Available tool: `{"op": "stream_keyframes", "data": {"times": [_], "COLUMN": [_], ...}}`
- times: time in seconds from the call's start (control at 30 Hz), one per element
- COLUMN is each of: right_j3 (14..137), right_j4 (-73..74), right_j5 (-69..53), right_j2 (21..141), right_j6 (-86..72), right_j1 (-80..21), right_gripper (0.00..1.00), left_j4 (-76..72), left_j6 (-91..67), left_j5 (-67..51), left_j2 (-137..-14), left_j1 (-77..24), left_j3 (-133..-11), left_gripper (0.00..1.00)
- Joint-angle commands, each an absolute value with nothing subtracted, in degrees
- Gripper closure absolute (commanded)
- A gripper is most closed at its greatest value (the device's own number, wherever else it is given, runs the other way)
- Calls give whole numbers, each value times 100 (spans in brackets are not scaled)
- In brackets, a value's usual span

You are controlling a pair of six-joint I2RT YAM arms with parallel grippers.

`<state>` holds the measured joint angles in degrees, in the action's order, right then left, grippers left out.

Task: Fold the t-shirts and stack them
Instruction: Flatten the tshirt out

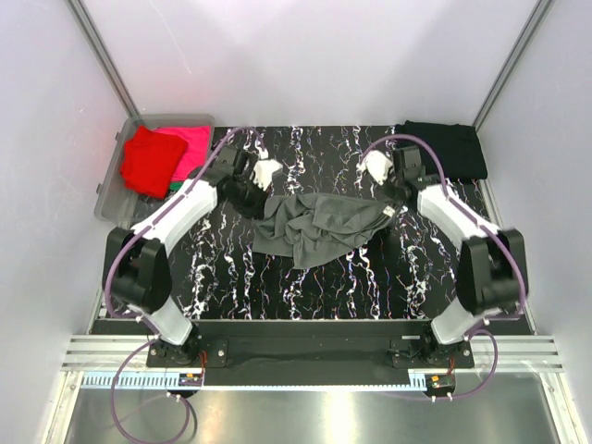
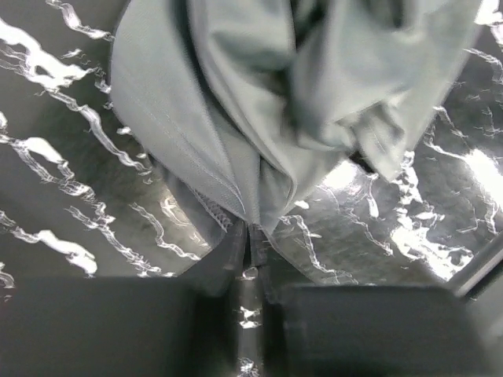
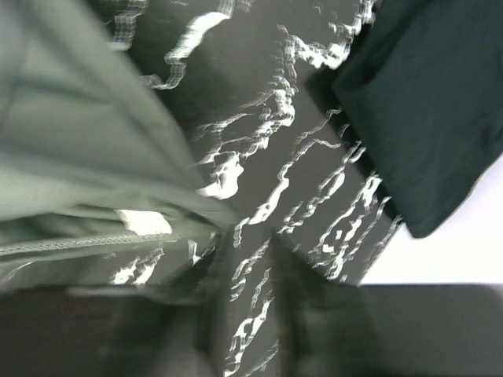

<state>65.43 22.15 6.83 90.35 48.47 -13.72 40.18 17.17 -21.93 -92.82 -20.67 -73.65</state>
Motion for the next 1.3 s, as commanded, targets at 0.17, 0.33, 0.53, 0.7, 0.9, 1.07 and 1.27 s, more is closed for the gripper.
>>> {"op": "stream_keyframes", "data": {"times": [0.17, 0.33, 0.53, 0.7, 0.9, 1.07, 1.27], "right_j3": [7761, 8015, 7313, 7365, 7611, 7892, 8191], "right_j4": [2582, 3443, 3305, 3077, 2927, 2918, 2900], "right_j5": [-1302, -2231, -2425, -2654, -2637, -2698, -2698], "right_j2": [8861, 8999, 9158, 9430, 9817, 10168, 10459], "right_j6": [4192, 4262, 4773, 4641, 4632, 4641, 4667], "right_j1": [-1037, -1484, -2504, -2760, -2813, -2813, -2813], "right_gripper": [37, 41, 48, 47, 46, 46, 47], "left_j4": [3744, 3744, 3735, 3744, 3674, 3595, 3568], "left_j6": [1740, 1565, 1626, 1687, 1696, 1688, 1705], "left_j5": [-1142, -1160, -879, -817, -835, -765, -695], "left_j2": [-9940, -10046, -10090, -9950, -9721, -9615, -9571], "left_j1": [-1916, -1916, -1916, -1907, -1916, -1907, -1916], "left_j3": [-9174, -9386, -9352, -9185, -8816, -8605, -8508], "left_gripper": [60, 58, 58, 58, 58, 58, 58]}}
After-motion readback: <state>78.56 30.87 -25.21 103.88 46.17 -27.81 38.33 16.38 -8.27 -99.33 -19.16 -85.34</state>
